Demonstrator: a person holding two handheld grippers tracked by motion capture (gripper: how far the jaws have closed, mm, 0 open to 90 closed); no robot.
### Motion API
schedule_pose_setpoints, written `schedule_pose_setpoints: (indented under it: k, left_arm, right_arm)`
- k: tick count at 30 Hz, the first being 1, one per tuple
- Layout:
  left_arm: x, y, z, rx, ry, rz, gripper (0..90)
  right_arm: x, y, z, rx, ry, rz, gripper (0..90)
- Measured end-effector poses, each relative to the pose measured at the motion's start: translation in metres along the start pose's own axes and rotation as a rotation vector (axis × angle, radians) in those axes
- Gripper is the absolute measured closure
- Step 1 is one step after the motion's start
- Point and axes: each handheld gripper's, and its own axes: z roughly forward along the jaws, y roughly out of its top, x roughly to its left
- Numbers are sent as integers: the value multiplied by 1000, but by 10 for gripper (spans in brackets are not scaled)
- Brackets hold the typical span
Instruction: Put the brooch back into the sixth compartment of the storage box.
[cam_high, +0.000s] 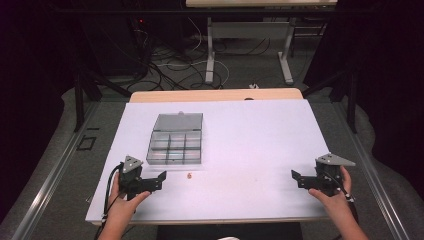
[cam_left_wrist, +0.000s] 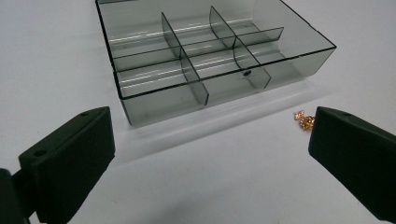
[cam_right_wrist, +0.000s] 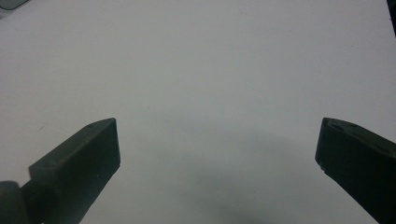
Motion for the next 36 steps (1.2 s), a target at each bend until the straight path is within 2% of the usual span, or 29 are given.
schedule_pose_setpoints:
  k: [1,4,5,9,10,13,16,20,23,24,27,29,30,33,36]
  left_arm:
    - [-1,0,1,-5,-6,-18,7]
    - [-1,2,1,12,-6,-13,9]
    - [-3,3,1,8,-5,-24,10]
    - [-5,5,1,11,-10,-23,11]
    - [-5,5,0,25,-8,-15,11]
    - [-6,7,1,24,-14,-27,13]
    - [-7,9,-1,52,-23,-25,14]
    - [-10,10,-2,53,-23,-23,21]
    - [-12,12,-4,64,-18,-8,42]
    - [-13,13,-5,64,-16,-23,60]
    - [-14,15,-6,53,-19,-29,81]
    - [-13,18,-7,60,-12,-37,85]
    - [-12,19,-8,74,-23,-39,93]
    - [-13,21,-8,75,-30,-50,132]
    - [-15,25,-8,92,-32,-43,161]
  right_arm:
    - [0,0,0,1,0,-1,0]
    - [0,-1,1,10,5,-10,0]
    - [1,-2,1,14,1,-18,0]
    - [1,-3,0,18,4,-25,0]
    - [1,-3,0,18,4,-25,0]
    - [1,-2,0,19,10,-23,0]
    - [2,-3,1,24,18,-21,0]
    - [2,-2,2,24,17,-29,1]
    - [2,-2,2,28,22,-30,4]
    - [3,-2,2,30,24,-24,4]
    - [4,-2,3,31,24,-26,6]
    - [4,-2,3,28,17,-29,7]
    - [4,-2,3,32,25,-29,8]
    - [4,-1,3,33,25,-35,9]
    - [6,-2,4,26,20,-28,9]
